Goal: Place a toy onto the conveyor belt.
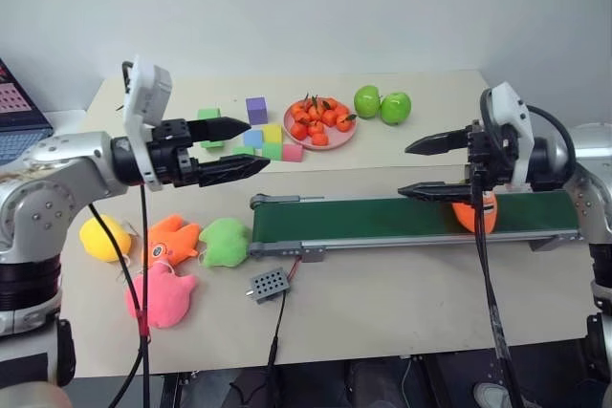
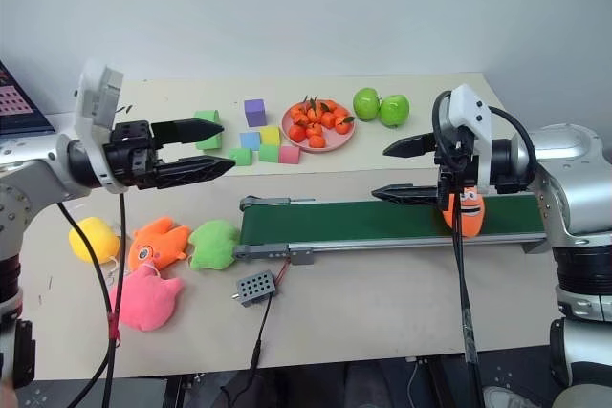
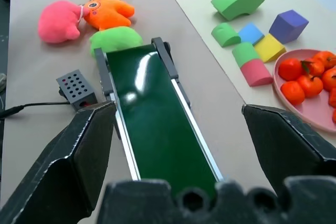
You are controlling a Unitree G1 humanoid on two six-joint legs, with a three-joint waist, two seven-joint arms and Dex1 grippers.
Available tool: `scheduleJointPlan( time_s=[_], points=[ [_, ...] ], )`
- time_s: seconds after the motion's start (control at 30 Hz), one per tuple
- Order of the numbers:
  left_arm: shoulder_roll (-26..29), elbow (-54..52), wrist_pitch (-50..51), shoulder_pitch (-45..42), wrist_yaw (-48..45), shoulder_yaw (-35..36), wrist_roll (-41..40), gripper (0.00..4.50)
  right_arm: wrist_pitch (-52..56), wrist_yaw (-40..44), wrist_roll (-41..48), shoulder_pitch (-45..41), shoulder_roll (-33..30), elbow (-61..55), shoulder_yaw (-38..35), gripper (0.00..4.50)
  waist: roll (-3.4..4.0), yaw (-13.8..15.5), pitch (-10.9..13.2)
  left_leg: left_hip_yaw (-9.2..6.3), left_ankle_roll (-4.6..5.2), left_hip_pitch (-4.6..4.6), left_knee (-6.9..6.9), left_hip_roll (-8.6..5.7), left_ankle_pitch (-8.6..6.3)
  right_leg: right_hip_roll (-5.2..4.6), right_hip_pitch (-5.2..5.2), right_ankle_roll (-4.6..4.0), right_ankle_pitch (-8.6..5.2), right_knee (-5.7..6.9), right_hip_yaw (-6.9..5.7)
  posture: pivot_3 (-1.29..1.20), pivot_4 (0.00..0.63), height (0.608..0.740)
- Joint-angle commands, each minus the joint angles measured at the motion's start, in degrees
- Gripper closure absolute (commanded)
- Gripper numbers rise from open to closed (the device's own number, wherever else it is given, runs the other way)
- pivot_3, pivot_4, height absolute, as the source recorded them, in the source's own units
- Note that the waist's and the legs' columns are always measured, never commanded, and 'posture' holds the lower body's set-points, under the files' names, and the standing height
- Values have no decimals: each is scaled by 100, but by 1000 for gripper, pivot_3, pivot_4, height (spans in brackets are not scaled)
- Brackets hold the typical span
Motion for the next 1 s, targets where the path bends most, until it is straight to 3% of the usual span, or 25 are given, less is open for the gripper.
scheduleJointPlan(
  time_s=[0.03,0.3,1.0],
  points=[
    [-140,109,-50,-347,9,-12,103,17,52,-29,64,-31,-178,-155,-231,0,0,-2,0,1,0,-1,0,0,0,0,-1,0,0,0,0,0,150,739],
    [-442,173,-57,-821,22,-222,365,17,111,-76,104,107,-237,-218,-261,0,0,2,0,-1,0,-7,3,0,0,0,-3,0,0,-1,-1,0,150,739],
    [-627,210,-112,-725,-269,-349,834,17,412,-181,188,301,-274,-547,-385,0,-1,11,1,-1,1,-9,5,0,0,0,-3,0,0,-1,-1,0,150,739]
  ],
)
